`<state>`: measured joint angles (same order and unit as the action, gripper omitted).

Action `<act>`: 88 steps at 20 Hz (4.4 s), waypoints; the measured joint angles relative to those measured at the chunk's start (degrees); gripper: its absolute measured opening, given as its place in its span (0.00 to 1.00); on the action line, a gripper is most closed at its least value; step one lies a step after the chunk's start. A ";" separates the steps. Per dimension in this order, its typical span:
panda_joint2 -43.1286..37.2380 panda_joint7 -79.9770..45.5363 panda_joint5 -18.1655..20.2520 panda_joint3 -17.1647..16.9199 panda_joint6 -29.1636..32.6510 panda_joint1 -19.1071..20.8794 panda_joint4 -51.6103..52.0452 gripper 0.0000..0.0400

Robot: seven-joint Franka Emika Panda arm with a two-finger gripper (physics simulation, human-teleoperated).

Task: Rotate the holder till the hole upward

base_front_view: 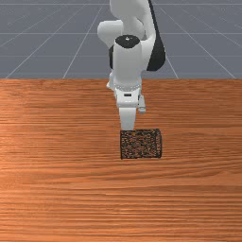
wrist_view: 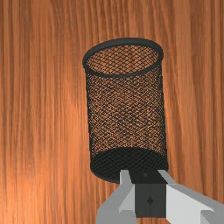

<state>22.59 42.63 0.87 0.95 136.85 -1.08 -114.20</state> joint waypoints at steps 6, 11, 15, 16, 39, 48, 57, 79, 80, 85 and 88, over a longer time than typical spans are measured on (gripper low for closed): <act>9.34 -20.69 -0.23 5.42 -3.45 -14.48 14.79 0.00; 31.80 -33.34 -3.22 6.50 -25.18 -28.80 54.84 0.00; 38.44 -33.07 -3.82 6.20 -16.62 -29.23 54.54 0.00; 42.26 -35.21 -6.20 3.69 -16.42 -31.08 58.08 0.00; 25.75 -31.46 -8.26 1.24 10.32 -24.74 18.28 1.00; 21.77 -50.96 -22.21 -11.84 -16.78 -49.39 10.93 0.70; 27.06 -48.26 -32.07 -20.32 -29.72 -53.39 16.63 1.00; 18.29 -47.20 -38.93 -25.38 1.71 -44.83 -4.01 1.00; 18.07 -47.12 -39.64 -26.01 2.71 -44.42 -4.86 1.00; 17.25 -46.61 -37.47 -25.51 1.54 -43.21 -4.87 1.00; 17.75 -46.01 -36.92 -25.03 0.05 -43.37 -3.84 1.00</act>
<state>40.33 -3.38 -36.04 -24.08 136.90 -44.45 -118.04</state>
